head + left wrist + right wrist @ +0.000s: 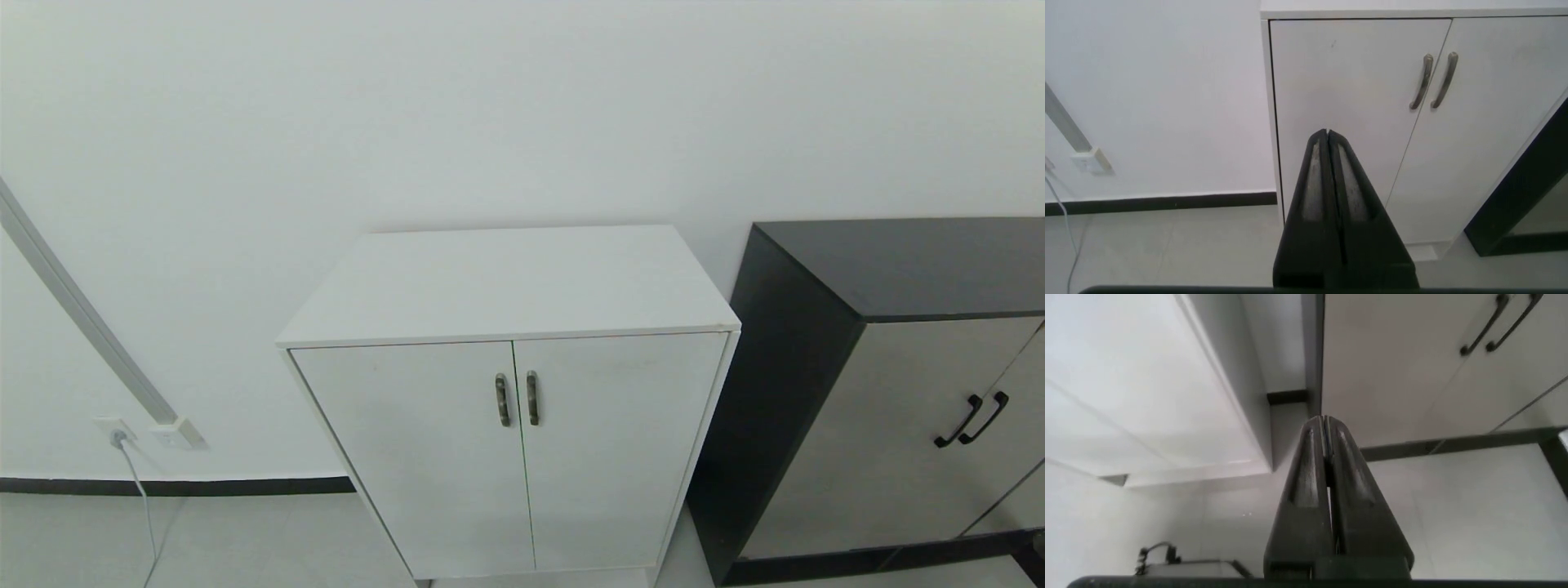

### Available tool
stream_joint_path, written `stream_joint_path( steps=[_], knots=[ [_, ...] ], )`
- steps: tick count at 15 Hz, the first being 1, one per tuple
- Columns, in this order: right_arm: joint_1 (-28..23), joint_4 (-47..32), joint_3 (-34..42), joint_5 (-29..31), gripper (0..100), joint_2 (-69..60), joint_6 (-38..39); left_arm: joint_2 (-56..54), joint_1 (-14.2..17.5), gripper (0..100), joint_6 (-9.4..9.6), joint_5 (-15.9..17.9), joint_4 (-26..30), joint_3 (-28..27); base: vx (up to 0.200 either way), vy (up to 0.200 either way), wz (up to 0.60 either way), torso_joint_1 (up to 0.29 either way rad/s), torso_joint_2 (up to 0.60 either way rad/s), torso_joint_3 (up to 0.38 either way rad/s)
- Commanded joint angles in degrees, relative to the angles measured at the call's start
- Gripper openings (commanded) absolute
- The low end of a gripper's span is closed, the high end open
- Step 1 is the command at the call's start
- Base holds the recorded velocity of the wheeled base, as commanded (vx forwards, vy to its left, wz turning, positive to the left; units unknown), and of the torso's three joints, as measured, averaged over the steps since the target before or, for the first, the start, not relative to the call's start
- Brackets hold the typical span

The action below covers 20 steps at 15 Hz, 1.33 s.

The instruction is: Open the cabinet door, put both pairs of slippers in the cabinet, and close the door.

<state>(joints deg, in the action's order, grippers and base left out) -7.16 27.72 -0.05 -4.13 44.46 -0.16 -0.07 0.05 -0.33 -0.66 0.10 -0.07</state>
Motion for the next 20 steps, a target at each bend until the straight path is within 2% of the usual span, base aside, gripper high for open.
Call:
stream_joint_path(
  steps=[1, 11, 16, 20],
  knots=[
    [0.04, -5.31, -0.04, -0.44, 0, -9.83, -0.02, 0.07, 0.04, 0, -0.02, -0.04, -0.01, -0.01, 0.0, 0.0, 0.0, 0.0, 0.0, 0.0],
    [1.53, -27.28, -0.57, -1.67, 0, -30.31, -0.02, 0.07, 0.04, 0, -0.02, -0.04, -0.01, -0.01, 0.0, 0.0, 0.0, 0.0, 0.0, 0.0],
    [4.26, -27.9, -0.92, -1.49, 0, -33.03, 0.07, 0.07, 0.04, 0, -0.02, -0.04, -0.01, -0.01, 0.0, 0.0, 0.0, 0.0, 0.0, 0.0],
    [4.34, -28.07, -0.92, -1.23, 0, -32.95, 0.07, 0.07, 0.04, 0, -0.2, -0.04, -0.01, -0.01, 0.0, 0.0, 0.0, 0.0, 0.0, 0.0]
  ],
)
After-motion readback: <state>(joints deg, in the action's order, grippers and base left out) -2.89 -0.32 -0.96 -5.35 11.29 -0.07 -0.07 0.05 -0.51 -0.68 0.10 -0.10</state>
